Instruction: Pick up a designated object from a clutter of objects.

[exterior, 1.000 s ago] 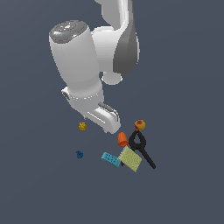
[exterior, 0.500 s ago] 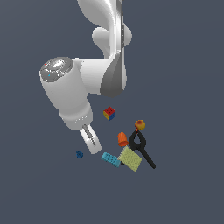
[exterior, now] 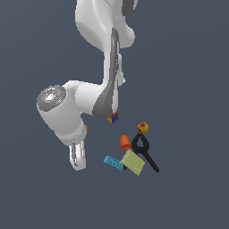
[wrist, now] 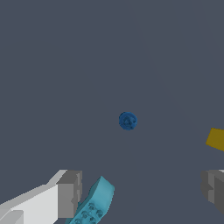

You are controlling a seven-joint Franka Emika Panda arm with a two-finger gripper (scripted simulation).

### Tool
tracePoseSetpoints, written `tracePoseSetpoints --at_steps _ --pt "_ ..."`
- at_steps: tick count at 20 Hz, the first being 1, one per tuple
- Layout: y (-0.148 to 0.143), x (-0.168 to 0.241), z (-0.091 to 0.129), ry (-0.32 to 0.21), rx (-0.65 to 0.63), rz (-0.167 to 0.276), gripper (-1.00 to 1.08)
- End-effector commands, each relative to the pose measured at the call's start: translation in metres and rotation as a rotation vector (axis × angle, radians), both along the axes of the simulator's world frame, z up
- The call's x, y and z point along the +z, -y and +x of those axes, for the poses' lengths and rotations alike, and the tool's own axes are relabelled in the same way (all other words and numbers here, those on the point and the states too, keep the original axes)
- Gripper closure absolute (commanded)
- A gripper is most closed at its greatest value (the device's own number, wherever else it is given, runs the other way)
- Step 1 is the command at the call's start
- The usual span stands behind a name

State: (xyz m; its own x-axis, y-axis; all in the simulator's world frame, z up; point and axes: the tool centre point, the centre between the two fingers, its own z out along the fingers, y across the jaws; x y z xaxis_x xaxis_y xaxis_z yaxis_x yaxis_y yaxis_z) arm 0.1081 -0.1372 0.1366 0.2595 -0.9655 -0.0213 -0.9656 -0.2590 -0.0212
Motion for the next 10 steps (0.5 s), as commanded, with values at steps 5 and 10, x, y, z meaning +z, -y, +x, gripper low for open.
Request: tracePoseSetpoints --at_steps 5,10 --pt "0.018 -0.028 0.003 -0.012 -0.143 -0.015 -0.92" --pt "0.026 -0.040 0.003 -0.016 -0.204 -0.022 -0.92"
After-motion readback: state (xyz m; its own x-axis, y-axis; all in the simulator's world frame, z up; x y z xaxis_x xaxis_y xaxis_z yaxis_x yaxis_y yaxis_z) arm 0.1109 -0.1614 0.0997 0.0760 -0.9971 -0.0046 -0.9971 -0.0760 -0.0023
